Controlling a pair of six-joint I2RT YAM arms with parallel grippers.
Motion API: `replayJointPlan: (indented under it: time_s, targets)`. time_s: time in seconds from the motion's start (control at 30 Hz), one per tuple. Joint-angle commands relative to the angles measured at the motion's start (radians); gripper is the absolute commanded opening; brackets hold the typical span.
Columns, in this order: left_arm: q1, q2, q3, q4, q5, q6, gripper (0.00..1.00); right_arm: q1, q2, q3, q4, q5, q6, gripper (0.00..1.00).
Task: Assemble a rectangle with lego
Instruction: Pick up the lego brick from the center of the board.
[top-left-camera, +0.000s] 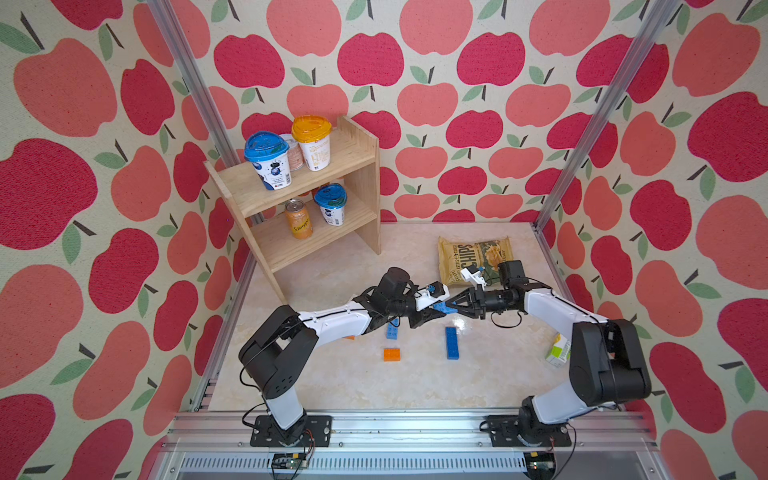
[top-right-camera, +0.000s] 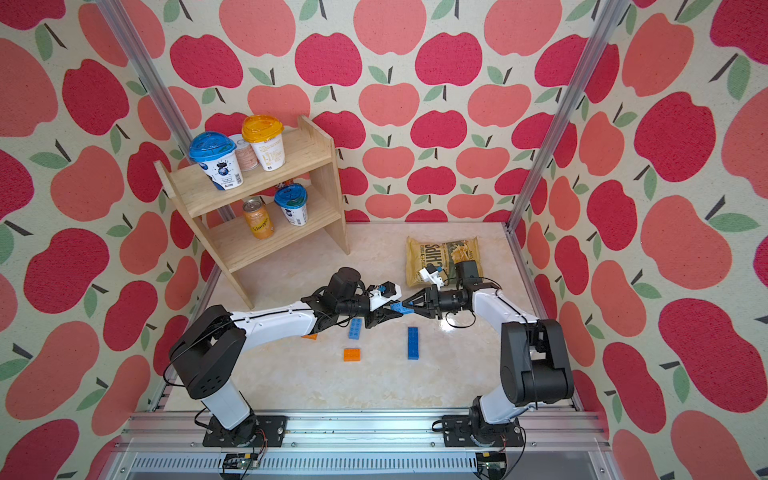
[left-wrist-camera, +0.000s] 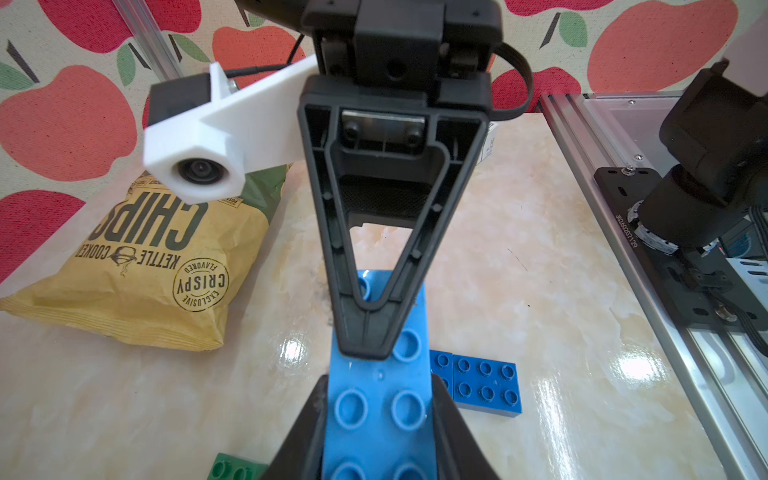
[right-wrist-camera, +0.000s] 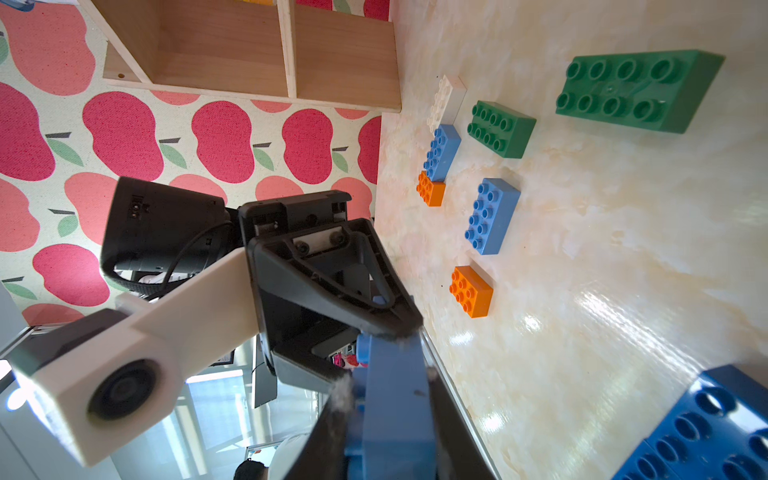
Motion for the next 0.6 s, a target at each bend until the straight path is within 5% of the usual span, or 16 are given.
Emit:
replayJointPlan:
  time_s: [0.0,0.17,0.2,0.23,0.43,0.57]
  targets:
    - [0.016,0.009,0.045,-0.055,-0.035,0.022,0.0,-0.013,-0.03,0.008,-0.078,0.097,-0.005,0.14]
    - [0.022,0.027,0.1,-0.2,0.005,0.082,0.0,-0.081,-0.155,0.031,-0.141,0.208,0.031,0.52]
    - [0.022,0.032,0.113,-0.228,0.01,0.087,0.0,-0.099,-0.187,0.043,-0.173,0.252,0.035,0.7]
    - [0.022,0.039,0.127,-0.256,0.017,0.09,0.0,-0.113,-0.219,0.059,-0.213,0.314,0.033,0.99]
    - [0.006,0.122,0.29,-0.502,0.068,0.123,0.0,-0.126,-0.409,0.138,-0.413,0.84,0.094,1.0]
    - [-0.021,0.163,0.34,-0.539,0.082,0.138,0.0,-0.153,-0.534,0.104,-0.408,0.951,0.183,1.0]
